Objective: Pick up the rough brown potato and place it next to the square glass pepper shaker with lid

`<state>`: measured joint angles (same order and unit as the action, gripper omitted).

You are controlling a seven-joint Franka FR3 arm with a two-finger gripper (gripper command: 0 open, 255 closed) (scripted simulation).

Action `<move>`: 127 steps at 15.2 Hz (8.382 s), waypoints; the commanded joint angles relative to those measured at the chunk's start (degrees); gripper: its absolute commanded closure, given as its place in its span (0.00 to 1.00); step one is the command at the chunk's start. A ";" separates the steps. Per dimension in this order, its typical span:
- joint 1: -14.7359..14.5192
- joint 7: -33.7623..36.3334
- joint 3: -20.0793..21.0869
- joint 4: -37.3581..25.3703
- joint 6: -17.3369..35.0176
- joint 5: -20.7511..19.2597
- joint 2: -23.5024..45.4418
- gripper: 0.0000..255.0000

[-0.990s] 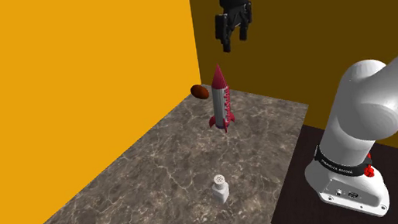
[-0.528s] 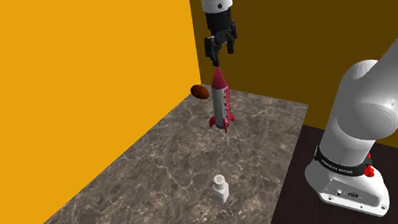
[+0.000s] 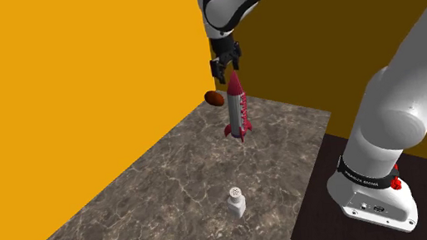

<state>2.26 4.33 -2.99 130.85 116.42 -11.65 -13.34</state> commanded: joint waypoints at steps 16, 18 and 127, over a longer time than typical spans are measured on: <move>2.75 -0.83 -3.00 -24.01 12.68 -8.02 37.01 0.00; 3.01 -1.15 -3.36 -28.27 12.94 -8.52 41.51 0.00; -21.22 35.21 22.70 27.00 2.52 6.56 -13.44 1.00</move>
<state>-19.06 39.16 19.51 157.13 117.53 -4.96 -27.49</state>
